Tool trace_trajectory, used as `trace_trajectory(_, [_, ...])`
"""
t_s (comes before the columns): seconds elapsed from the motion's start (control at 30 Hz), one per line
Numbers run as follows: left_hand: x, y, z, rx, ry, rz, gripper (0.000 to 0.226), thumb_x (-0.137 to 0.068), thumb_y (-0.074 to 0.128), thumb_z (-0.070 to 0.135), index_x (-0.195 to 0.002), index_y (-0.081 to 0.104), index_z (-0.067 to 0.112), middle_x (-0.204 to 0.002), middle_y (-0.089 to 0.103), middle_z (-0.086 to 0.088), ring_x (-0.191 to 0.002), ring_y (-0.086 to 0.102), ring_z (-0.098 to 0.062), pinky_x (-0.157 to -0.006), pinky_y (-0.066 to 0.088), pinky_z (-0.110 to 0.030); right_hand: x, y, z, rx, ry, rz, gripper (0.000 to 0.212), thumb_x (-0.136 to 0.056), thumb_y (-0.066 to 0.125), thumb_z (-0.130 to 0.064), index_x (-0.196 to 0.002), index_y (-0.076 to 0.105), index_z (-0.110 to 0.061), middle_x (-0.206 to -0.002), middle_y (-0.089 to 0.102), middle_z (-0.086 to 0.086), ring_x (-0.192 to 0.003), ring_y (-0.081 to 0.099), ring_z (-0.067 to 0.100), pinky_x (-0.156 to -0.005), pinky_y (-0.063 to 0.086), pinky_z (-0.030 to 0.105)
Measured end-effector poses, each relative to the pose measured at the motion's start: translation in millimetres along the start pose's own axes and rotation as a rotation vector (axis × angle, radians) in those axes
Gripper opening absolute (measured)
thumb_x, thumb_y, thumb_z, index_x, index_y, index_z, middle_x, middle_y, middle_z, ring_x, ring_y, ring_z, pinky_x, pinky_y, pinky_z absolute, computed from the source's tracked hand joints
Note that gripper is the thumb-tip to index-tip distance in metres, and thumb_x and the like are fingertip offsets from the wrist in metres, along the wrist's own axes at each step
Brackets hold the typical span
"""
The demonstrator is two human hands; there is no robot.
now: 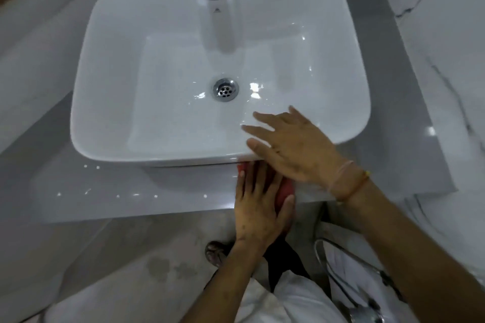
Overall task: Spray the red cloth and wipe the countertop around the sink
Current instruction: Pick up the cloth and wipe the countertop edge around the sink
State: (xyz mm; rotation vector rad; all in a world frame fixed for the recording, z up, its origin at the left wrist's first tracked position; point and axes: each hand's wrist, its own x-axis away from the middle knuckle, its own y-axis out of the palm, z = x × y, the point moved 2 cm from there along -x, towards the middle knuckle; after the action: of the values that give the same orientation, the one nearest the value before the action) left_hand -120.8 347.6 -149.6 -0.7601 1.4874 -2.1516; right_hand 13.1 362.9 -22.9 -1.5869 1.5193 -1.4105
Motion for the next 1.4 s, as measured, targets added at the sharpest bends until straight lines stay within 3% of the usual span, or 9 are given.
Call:
trace_trajectory(0.17, [33,-20,-106,-0.062,-0.218,0.093,0.062,-0.089,0.026,0.058,-0.147,0.016,0.041,-0.159,0.021,-0.004,-0.148,0.008,-0.026,-0.119,0.012,-0.047,4,-5,-5,-0.031,0.06,-0.026,0.051,-0.095,0.017,-0.053,-0.141,0.037,-0.041,-0.156,0.032,-0.007,-0.14,0.031,0.02,-0.122,0.009,0.041])
trace_trajectory(0.3, [51,-39,-168,-0.075,-0.345,0.111,0.064,-0.088,0.026,0.052,-0.148,0.016,0.034,-0.16,0.014,-0.01,-0.148,0.007,-0.029,-0.119,0.013,-0.05,1,-5,-22,-0.008,0.039,-0.033,0.051,-0.095,0.017,-0.051,-0.144,0.029,-0.042,-0.157,0.03,-0.007,-0.14,0.03,0.019,-0.122,0.008,0.042])
trace_trajectory(0.47, [47,-51,-206,-0.044,-0.443,0.136,0.071,-0.084,0.021,0.054,-0.149,0.018,0.024,-0.159,0.012,-0.015,-0.148,0.005,-0.032,-0.12,0.009,-0.05,-26,4,-74,0.058,-0.156,-0.107,0.057,-0.095,0.02,-0.053,-0.149,0.007,-0.039,-0.161,0.016,-0.002,-0.145,0.02,0.019,-0.122,0.002,0.045])
trace_trajectory(0.63, [21,-58,-225,-0.006,-0.499,0.137,0.078,-0.085,0.019,0.071,-0.148,0.01,0.025,-0.161,0.002,-0.013,-0.148,-0.004,-0.027,-0.119,-0.005,-0.043,-91,17,-152,0.147,-0.374,-0.11,0.062,-0.096,0.025,-0.052,-0.15,-0.001,-0.033,-0.163,0.006,0.005,-0.146,0.017,0.028,-0.12,0.005,0.054])
trace_trajectory(0.73, [20,-57,-221,-0.003,-0.509,0.164,0.074,-0.087,0.025,0.062,-0.147,0.011,0.023,-0.159,0.013,-0.016,-0.148,0.004,-0.032,-0.12,0.005,-0.048,-118,25,-182,0.169,-0.453,-0.109,0.063,-0.097,0.028,-0.05,-0.15,0.002,-0.03,-0.163,0.005,0.006,-0.146,0.016,0.029,-0.12,0.006,0.054])
trace_trajectory(0.8, [35,-54,-215,0.013,-0.516,0.186,0.067,-0.09,0.027,0.053,-0.148,0.019,0.021,-0.157,0.022,-0.018,-0.147,0.011,-0.033,-0.12,0.012,-0.049,-122,26,-183,0.165,-0.458,-0.104,0.063,-0.096,0.029,-0.05,-0.15,0.004,-0.03,-0.162,0.007,0.006,-0.146,0.016,0.028,-0.12,0.006,0.053])
trace_trajectory(0.9, [67,-48,-218,0.054,-0.52,0.199,0.061,-0.093,0.029,0.047,-0.149,0.019,0.024,-0.158,0.019,-0.016,-0.147,0.009,-0.033,-0.119,0.009,-0.047,-121,26,-182,0.196,-0.437,-0.086,0.062,-0.096,0.03,-0.049,-0.15,0.005,-0.031,-0.162,0.011,0.006,-0.146,0.017,0.026,-0.121,0.005,0.051])
trace_trajectory(1.13, [80,-82,-318,0.107,-0.878,0.208,0.068,-0.088,0.014,0.055,-0.15,0.006,0.027,-0.16,0.003,-0.017,-0.148,-0.001,-0.033,-0.119,0.002,-0.048,-120,23,-182,0.16,-0.408,-0.086,0.063,-0.095,0.029,-0.053,-0.15,0.007,-0.032,-0.16,0.016,0.005,-0.145,0.019,0.025,-0.121,0.01,0.052])
trace_trajectory(1.4, [8,-110,-357,0.054,-0.754,0.237,0.061,-0.096,0.015,0.049,-0.15,0.008,0.024,-0.159,0.009,-0.019,-0.147,0.003,-0.035,-0.12,0.002,-0.049,-126,29,-182,0.099,-0.399,-0.116,0.064,-0.095,0.033,-0.052,-0.15,0.011,-0.028,-0.16,0.02,0.003,-0.143,0.023,0.026,-0.121,0.013,0.048])
